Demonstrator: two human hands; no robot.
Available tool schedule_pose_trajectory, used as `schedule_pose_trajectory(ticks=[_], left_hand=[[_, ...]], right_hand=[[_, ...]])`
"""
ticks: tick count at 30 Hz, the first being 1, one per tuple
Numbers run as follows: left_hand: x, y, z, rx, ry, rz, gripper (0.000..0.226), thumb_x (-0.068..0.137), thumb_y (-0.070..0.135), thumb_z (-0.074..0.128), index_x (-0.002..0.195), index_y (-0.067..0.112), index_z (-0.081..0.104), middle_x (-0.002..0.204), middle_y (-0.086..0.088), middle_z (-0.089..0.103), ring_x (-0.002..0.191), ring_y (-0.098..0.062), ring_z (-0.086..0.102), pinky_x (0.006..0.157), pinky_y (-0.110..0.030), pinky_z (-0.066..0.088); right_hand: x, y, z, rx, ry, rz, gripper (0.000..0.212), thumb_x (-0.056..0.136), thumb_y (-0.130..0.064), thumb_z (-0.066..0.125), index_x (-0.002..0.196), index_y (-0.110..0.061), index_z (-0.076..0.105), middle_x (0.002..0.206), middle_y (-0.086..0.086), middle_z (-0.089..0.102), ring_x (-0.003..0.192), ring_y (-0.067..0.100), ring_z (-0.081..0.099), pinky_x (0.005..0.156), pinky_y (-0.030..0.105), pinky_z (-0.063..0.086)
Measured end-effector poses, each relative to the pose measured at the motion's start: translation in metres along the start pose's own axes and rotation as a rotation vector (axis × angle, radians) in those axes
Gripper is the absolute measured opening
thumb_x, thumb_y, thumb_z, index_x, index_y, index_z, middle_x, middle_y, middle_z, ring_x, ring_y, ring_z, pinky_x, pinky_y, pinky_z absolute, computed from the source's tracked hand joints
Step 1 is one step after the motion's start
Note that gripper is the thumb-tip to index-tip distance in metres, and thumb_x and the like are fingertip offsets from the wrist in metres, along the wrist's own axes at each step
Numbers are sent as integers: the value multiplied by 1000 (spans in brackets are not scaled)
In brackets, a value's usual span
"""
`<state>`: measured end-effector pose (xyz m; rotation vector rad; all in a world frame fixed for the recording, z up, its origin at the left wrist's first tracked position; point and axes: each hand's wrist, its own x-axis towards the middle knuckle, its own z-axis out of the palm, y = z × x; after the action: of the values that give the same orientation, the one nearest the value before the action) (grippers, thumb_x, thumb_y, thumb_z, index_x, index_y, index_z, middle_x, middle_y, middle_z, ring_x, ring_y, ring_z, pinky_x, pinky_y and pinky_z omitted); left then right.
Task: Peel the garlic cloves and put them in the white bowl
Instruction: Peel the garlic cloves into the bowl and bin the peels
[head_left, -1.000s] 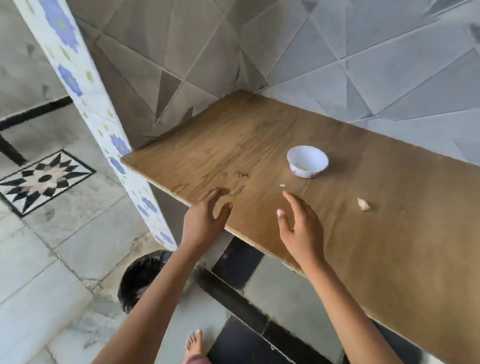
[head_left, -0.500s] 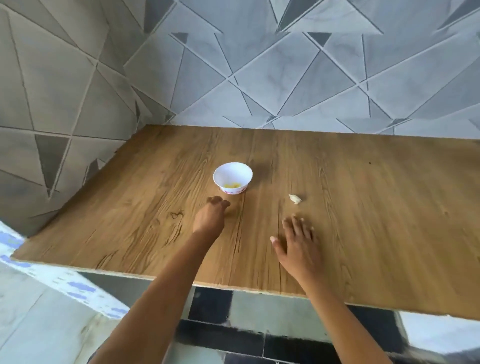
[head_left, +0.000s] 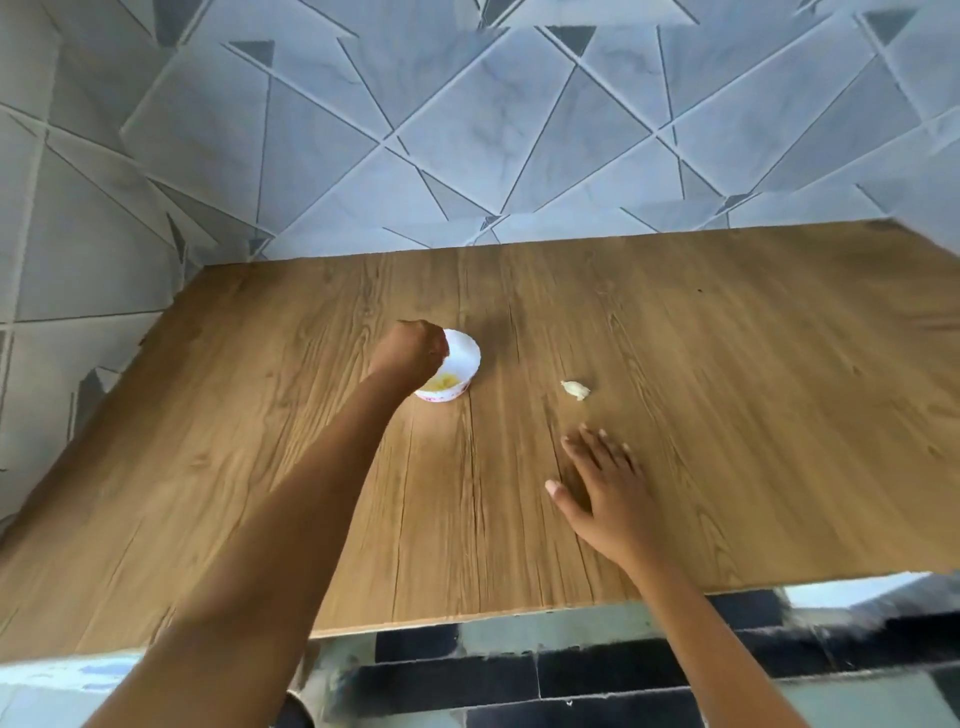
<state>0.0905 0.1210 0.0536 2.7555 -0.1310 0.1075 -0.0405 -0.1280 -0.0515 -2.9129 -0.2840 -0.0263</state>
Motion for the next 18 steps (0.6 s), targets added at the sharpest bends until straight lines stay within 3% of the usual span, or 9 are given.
schedule_pose_trajectory(ticks=[2,4,7,9,12,15,18], left_hand=[[12,4,8,183,-187,-53,24,92,14,50,107,9,67,111,-8,65,102,-25,60,82,-27,45],[17,3,14,276,-251,-80,25,93,16,46,107,6,64,114,-9,63,104,-25,60,85,-27,45],[15,2,15,307,-220,-100,27,95,17,44,110,5,62,116,-10,63,108,-25,59,92,-30,45],[9,7,11,194,-88,-110,24,90,15,47,104,11,67,108,-7,67,99,-25,62,84,-33,50],[-9,44,16,-19,92,75,19,84,12,54,92,17,71,93,-2,71,86,-25,65,69,-31,50],[-15,87,44,-138,-60,332,22,84,7,60,101,14,70,105,-6,70,95,-24,65,81,-31,50],[-5,107,77,19,-147,416,38,86,7,58,123,17,61,129,-1,59,116,-19,55,94,-29,44]], right_hand=[[-1,-1,-1,5,-3,2,73,88,-66,10,150,-28,5,158,-3,-4,145,15,-9,117,37,-8],[-1,-4,-2,18,-3,-8,72,89,-65,13,150,-27,6,158,-3,-3,145,16,-9,118,39,-6],[-2,-8,-3,74,19,-25,67,93,-60,23,150,-26,14,158,-3,4,145,15,-5,118,36,-7],[-2,-8,-4,176,45,-7,60,95,-54,31,147,-25,25,158,-3,13,145,13,3,117,32,-3],[1,2,-9,274,95,44,56,96,-49,36,145,-23,31,155,-2,21,145,13,9,118,33,7],[9,19,-16,267,137,80,54,96,-43,41,144,-19,33,153,0,26,144,15,13,117,33,11],[15,35,-23,349,147,113,53,96,-38,45,144,-18,33,152,1,30,142,15,19,115,31,16]])
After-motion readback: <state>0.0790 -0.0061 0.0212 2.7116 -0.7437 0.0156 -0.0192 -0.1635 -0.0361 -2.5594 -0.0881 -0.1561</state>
